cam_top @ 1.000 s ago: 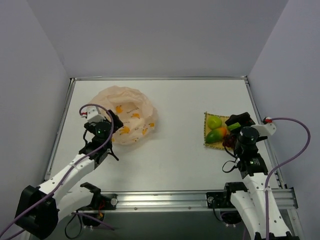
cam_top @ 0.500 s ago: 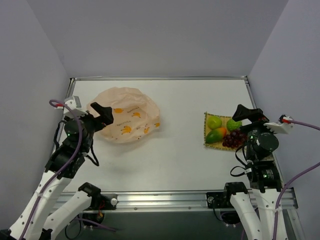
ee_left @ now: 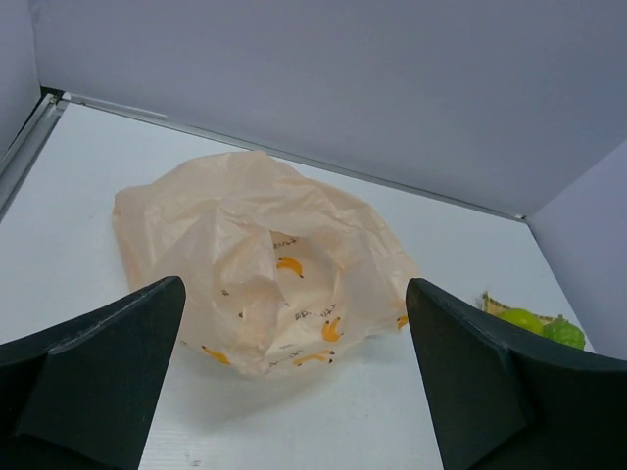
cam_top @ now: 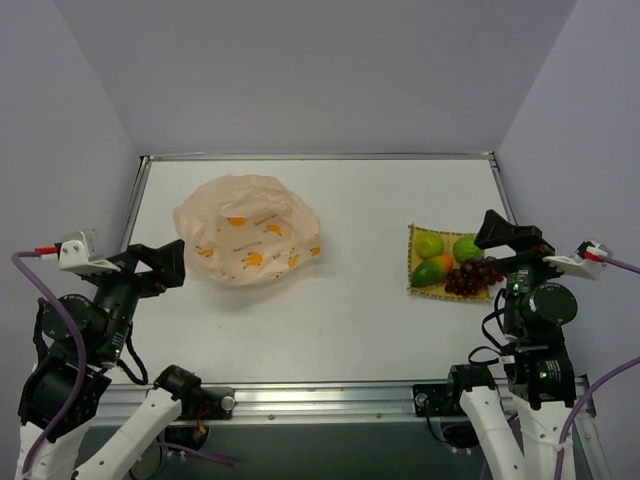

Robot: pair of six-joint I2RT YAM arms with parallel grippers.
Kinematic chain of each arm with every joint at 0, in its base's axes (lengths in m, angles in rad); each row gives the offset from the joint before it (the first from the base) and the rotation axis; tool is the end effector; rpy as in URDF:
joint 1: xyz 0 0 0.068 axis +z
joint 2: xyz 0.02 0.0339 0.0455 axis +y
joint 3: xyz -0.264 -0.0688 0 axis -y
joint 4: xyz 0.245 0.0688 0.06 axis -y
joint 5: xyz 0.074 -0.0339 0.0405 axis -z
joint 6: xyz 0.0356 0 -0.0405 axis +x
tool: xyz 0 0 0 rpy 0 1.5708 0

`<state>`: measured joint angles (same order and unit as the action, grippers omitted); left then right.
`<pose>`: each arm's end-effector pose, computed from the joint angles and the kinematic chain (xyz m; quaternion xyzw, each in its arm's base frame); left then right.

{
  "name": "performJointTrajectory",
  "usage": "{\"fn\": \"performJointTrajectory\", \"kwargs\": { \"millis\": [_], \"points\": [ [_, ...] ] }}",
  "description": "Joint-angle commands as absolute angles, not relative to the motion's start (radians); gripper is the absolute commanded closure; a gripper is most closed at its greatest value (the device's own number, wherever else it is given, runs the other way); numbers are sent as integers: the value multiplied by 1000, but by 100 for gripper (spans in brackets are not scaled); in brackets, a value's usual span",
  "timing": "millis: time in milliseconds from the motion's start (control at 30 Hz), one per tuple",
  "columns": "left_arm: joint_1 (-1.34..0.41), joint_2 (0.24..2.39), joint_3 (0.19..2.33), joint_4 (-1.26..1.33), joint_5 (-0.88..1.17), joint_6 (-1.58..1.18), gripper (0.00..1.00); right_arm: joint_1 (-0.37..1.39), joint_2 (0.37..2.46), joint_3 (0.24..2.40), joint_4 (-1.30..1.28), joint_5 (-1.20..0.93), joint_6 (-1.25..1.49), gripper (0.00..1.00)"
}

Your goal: Take the fake fruits out of the plastic bag

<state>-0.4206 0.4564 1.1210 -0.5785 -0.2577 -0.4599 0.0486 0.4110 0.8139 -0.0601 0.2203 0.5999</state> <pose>0.0465 -0.0109 0.4375 -0.1078 0.6684 -0.2328 0.6981 0.0825 -0.0038 0.4068 0.2423 0.5266 0.1988 0.7902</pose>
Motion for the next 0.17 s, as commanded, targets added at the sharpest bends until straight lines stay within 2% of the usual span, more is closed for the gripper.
{"fn": "performJointTrajectory", "kwargs": {
  "millis": [0, 133],
  "points": [
    [-422, 459, 1150, -644, -236, -405, 6, 57, 428, 856, -48, 219, 583, 0],
    [-422, 442, 1152, -627, -233, -388, 6, 57, 449, 905, -49, 221, 575, 0]
  ]
}}
